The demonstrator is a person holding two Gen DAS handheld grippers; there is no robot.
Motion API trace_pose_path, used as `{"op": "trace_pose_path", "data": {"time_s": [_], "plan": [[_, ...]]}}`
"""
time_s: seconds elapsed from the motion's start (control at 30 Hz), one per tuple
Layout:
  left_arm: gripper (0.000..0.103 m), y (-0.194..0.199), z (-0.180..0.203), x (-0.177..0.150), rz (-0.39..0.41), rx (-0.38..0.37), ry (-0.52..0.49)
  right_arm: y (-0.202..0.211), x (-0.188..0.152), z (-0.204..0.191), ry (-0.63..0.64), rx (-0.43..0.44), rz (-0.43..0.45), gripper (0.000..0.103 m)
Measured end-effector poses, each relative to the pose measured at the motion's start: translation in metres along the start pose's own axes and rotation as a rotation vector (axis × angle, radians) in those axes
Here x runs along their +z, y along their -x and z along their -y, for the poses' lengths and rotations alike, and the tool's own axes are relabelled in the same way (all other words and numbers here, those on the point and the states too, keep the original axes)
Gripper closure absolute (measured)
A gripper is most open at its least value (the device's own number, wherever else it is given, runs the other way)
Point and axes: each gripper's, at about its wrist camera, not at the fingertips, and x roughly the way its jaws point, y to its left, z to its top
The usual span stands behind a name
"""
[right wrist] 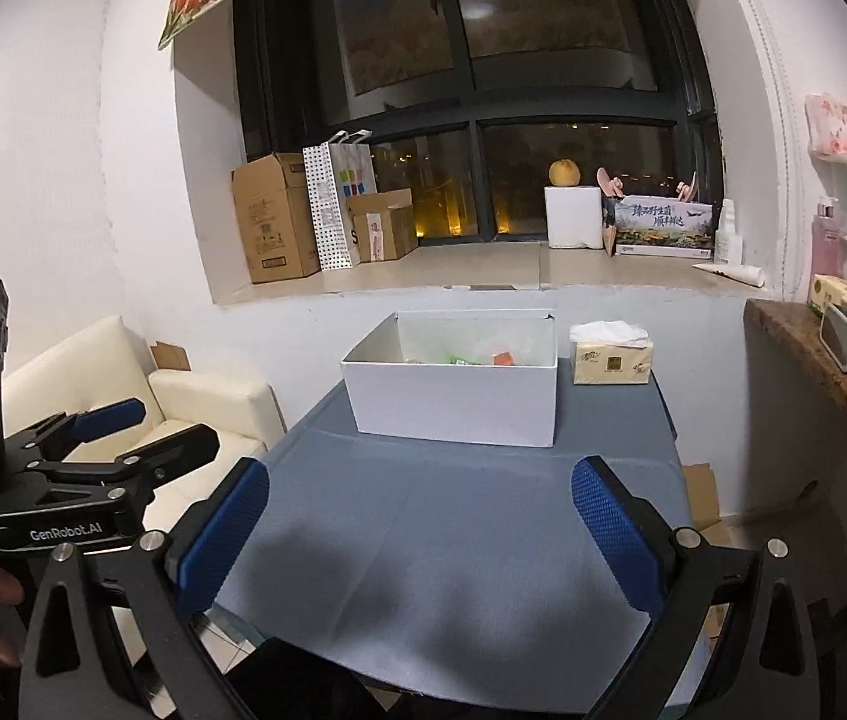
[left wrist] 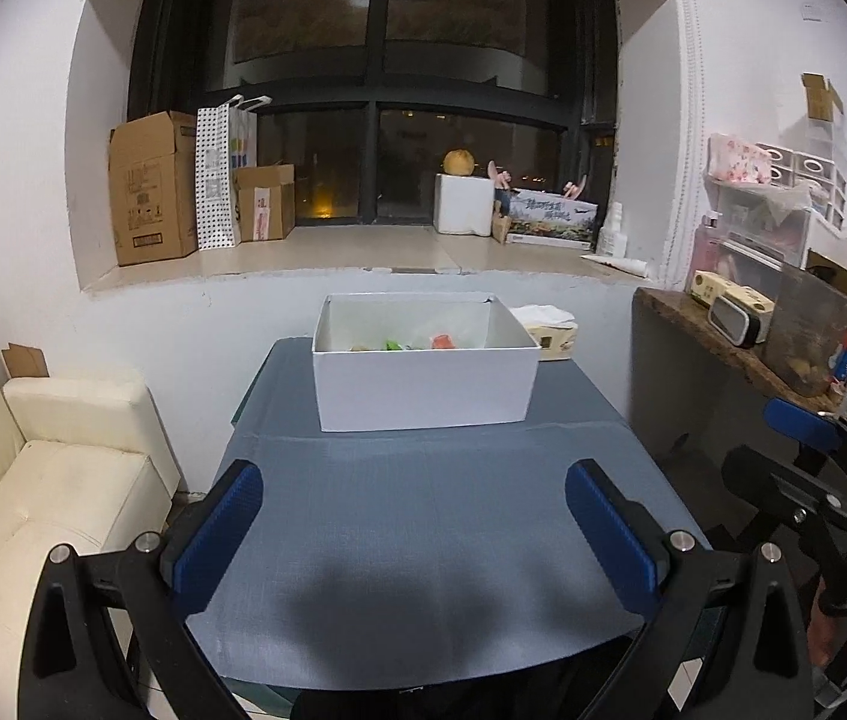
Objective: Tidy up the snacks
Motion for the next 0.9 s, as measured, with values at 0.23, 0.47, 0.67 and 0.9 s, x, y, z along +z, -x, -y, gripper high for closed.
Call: {"op": "trace_pose_path", "data": {"time_s": [0.23,0.47,0.67,0.9], "plan": [[0.0,0.0013,0.0019,0.0011,-0.006,-0.011,0.0,0.0013,0.0041,0.0003,-0.002,-0.004,0.006,0.0],[0.0,0.0026,0.0027,0.0012,-0.01,-0.007,0.006,0.0036,0.0012,-0.0023,0.003,-0.01,0.003,0.0],[0.0,0.0022,0.0025,0.0004,-0.019,-0.015,0.009,0.0012,0.0008,0.0002,-0.004,-0.008,-0.002,0.0],[0.0,0.0007,0.0031,0.0002,-0.023,-0.015,0.005,0.0002,-0.0002,0.0026,-0.012,-0.004,-0.01,0.0]]}}
